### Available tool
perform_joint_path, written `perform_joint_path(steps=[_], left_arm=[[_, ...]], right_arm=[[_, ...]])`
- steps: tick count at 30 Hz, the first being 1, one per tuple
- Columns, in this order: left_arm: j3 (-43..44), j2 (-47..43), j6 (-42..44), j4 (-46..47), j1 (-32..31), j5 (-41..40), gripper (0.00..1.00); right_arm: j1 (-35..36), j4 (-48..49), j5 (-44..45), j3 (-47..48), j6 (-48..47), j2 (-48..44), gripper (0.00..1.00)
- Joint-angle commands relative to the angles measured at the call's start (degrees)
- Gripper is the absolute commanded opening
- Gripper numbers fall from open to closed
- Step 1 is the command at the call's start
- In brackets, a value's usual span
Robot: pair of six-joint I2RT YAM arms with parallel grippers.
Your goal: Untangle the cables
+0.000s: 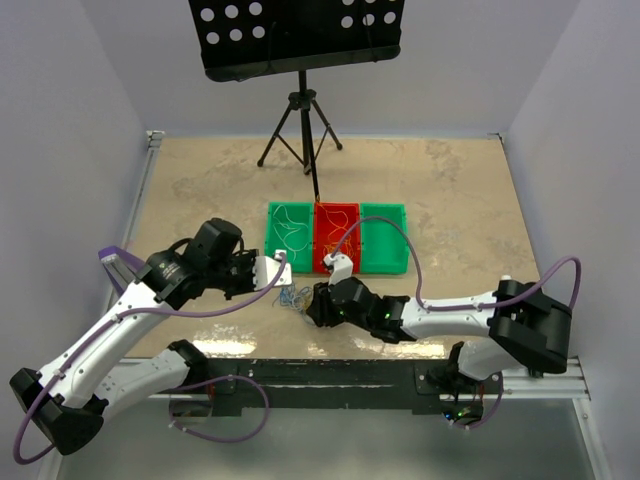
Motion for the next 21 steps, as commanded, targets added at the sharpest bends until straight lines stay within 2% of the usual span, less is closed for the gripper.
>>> perform_joint_path(steps=[1,4,8,14,21], left_arm=[[-0.29,-0.68,0.10,1.39,0.12,-0.30,0.00],[-0.29,-0.59,0.10,1.57,0.21,-0.30,0.00],[-0.20,-0.59,0.10,1.57,0.21,-0.48,0.00],[-0.29,-0.68,0.28,1.48,0.21,-1.00,0.00],[-4.85,-1.73,1.33,2.53,0.12,-2.85,0.00]], right_arm=[[0.61,1.87,0.57,2.33,-0.45,-0.18,0.39],[0.61,1.34,1.62,2.51,-0.19,-0.44,0.28],[0.70,0.47,3.12,2.86,0.08,-2.02,0.00],[0.87,-4.97,6.27,3.39,1.13,-7.54,0.00],[0.96,-23.15,16.99,11.37,1.57,-28.54,0.00]])
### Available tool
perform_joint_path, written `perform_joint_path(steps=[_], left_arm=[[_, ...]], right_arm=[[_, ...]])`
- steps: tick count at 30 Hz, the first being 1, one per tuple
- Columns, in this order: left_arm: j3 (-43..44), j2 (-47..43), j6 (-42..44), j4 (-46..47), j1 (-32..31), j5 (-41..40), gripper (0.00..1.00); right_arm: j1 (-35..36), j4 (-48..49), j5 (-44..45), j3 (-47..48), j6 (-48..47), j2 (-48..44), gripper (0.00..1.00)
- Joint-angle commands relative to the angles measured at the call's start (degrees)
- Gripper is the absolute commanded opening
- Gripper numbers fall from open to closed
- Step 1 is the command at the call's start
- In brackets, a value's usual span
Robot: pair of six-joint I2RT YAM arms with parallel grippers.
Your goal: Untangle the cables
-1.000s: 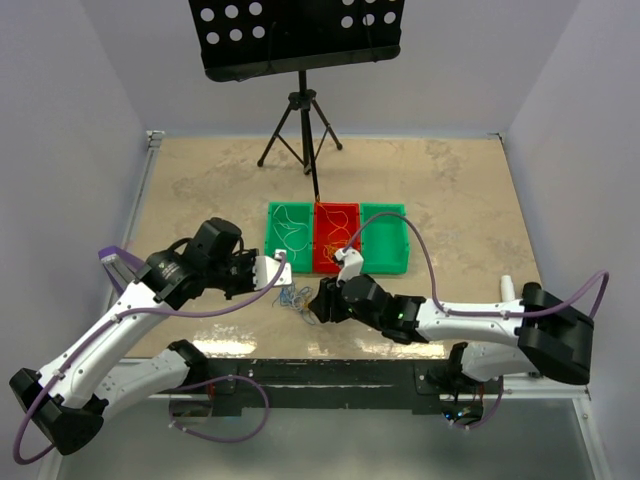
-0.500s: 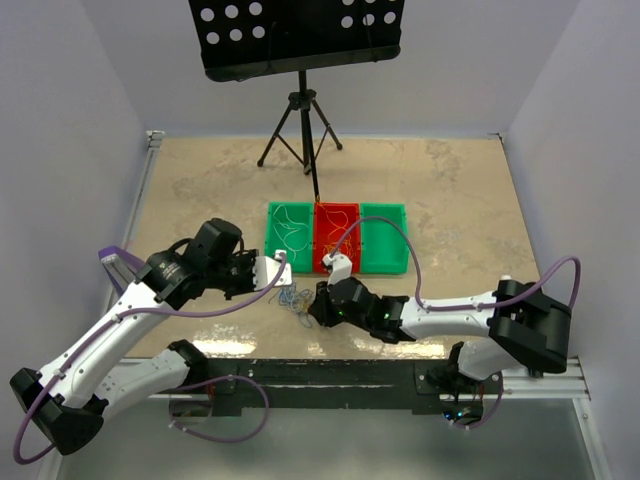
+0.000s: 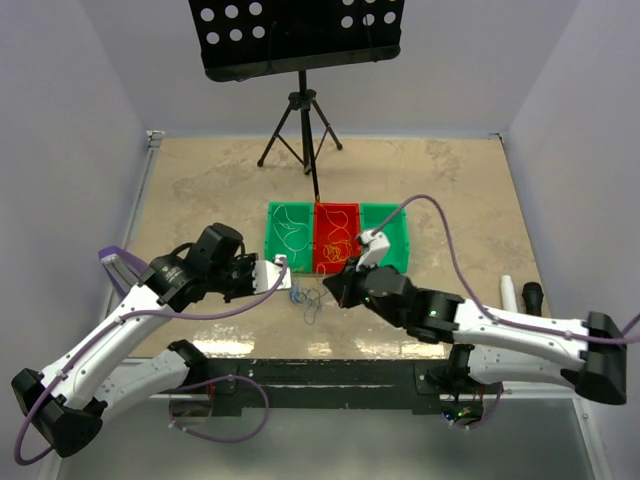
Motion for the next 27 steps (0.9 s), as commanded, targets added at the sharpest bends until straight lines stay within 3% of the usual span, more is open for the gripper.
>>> perform_joint_path(steps=[1,10,27], left_arm=[[-3.91,-1.38,1.23,1.35,0.19,-1.23,0.00],[-11.56,-4.37,6.41,-1.02,0.19,-5.01,0.00],[-27.38,-10.52,15.28,2.05,0.10,-20.39,0.00]], right_arm=[[0.20,-12.48,10.44,9.41,1.15,-13.10,0.00],[0.11,-23.57,15.72,23.04,-2.09,-30.34,0.00],[0.19,-40.80,35.31,43.61,-3.41,-33.78,0.00]])
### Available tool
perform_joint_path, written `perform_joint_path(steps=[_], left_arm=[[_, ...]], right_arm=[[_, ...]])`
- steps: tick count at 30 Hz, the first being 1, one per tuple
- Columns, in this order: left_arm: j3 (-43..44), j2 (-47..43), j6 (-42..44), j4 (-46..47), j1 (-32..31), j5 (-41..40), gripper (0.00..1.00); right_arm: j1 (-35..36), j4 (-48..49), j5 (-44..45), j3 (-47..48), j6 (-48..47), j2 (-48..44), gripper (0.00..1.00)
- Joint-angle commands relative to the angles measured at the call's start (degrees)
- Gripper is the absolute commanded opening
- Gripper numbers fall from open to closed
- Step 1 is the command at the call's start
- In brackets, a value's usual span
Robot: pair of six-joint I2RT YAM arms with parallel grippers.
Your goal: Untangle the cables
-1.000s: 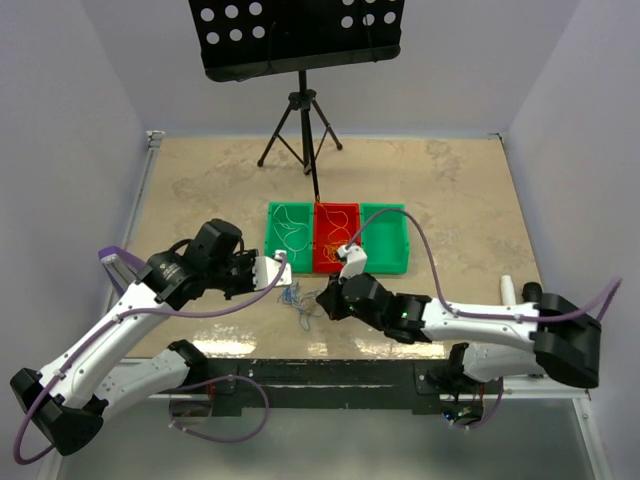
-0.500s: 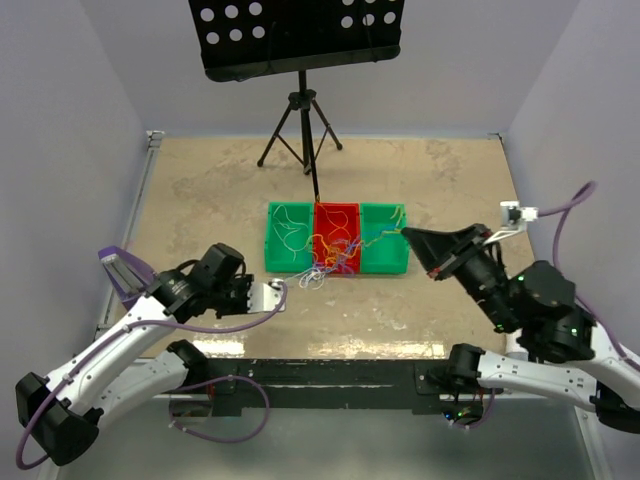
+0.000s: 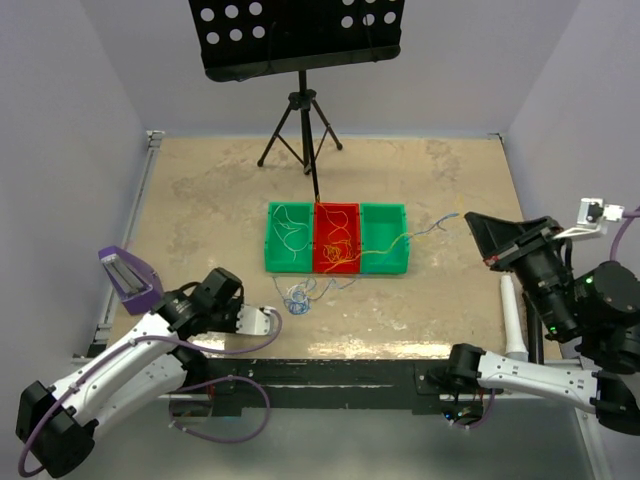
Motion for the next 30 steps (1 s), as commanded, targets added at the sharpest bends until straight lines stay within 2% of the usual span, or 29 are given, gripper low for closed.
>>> perform_joint_path(steps=[1,7,14,19,24,26,30], left_arm=[[-3.37,-0.95,4.05,1.77,0.12,-6.16,0.00],[-6.01,-1.04,5.46,3.18,0.21,-8.54,0.00],[-11.46,-1.56,8.89,5.46,0.21,-15.74,0.00],[-10.94,-1.57,9.24,6.25,0.12,-15.84,0.00],[-12.77,-1.92,11.00,7.74,0.21,-18.72,0.00],[-13.31,-2.18,11.44,7.92,0.12,-19.00,0.00],[-9.10,-1.83,8.99,7.66,0.21,-14.97,0.00]], right_arm=[[0.33,-3.89,9.95,8.12,-1.69,-1.95,0.00],[0.24,-5.73,16.71,12.43,-1.96,-2.66,0.00],[0.24,-16.72,26.21,17.18,5.51,0.85,0.00],[0.24,-17.95,26.83,15.78,6.04,2.43,0.00],[0.24,-25.14,30.08,20.08,10.60,5.94,0.00],[0.24,-25.16,31.05,20.53,9.48,6.83,0.00],[0.32,-21.13,24.58,14.58,6.40,8.85,0.00]])
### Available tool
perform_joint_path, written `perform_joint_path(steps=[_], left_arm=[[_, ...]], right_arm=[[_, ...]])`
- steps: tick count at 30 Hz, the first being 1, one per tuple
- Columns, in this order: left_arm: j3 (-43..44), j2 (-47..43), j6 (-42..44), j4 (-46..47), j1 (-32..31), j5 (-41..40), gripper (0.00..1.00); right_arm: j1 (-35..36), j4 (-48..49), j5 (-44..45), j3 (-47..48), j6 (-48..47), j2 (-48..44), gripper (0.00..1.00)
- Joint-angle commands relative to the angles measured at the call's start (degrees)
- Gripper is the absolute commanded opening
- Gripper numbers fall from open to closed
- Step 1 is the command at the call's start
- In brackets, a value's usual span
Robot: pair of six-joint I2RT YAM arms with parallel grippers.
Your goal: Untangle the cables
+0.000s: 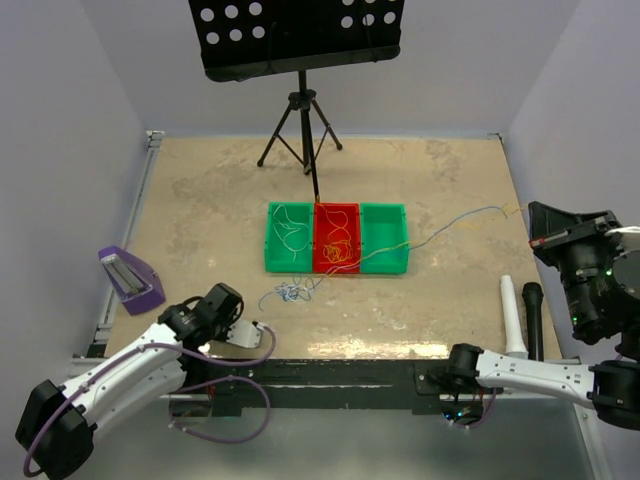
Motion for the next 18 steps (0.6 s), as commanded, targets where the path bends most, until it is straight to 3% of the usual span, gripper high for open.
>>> perform_joint_path(steps=[1,5,7,9,12,18], left_arm=[[5.07,0.07,-1.90,0.88,0.21,2.94,0.00],[13.68,-1.77,-7.26,3.34,0.30,11.63,0.00],[16.85,-2.39,-9.11,4.13,0.21,14.37,0.00],[19.05,-1.34,-10.87,3.88,0.12,15.25,0.00],[21.08,-1.07,-11.58,2.91,0.21,16.40,0.00],[22.04,-2.29,-10.79,-0.77,0.21,12.63,0.00]], right_arm=[[0.39,3.11,-5.49,-7.62,-1.34,2.64,0.00],[0.56,6.37,-18.48,-25.28,7.24,6.85,0.00],[0.65,9.46,-23.34,-25.68,5.87,11.06,0.00],[0.65,3.67,-25.28,-23.13,14.01,16.50,0.00],[0.83,7.77,-32.93,-21.80,13.59,20.48,0.00],[0.92,19.65,-39.17,-30.58,15.79,21.45,0.00]])
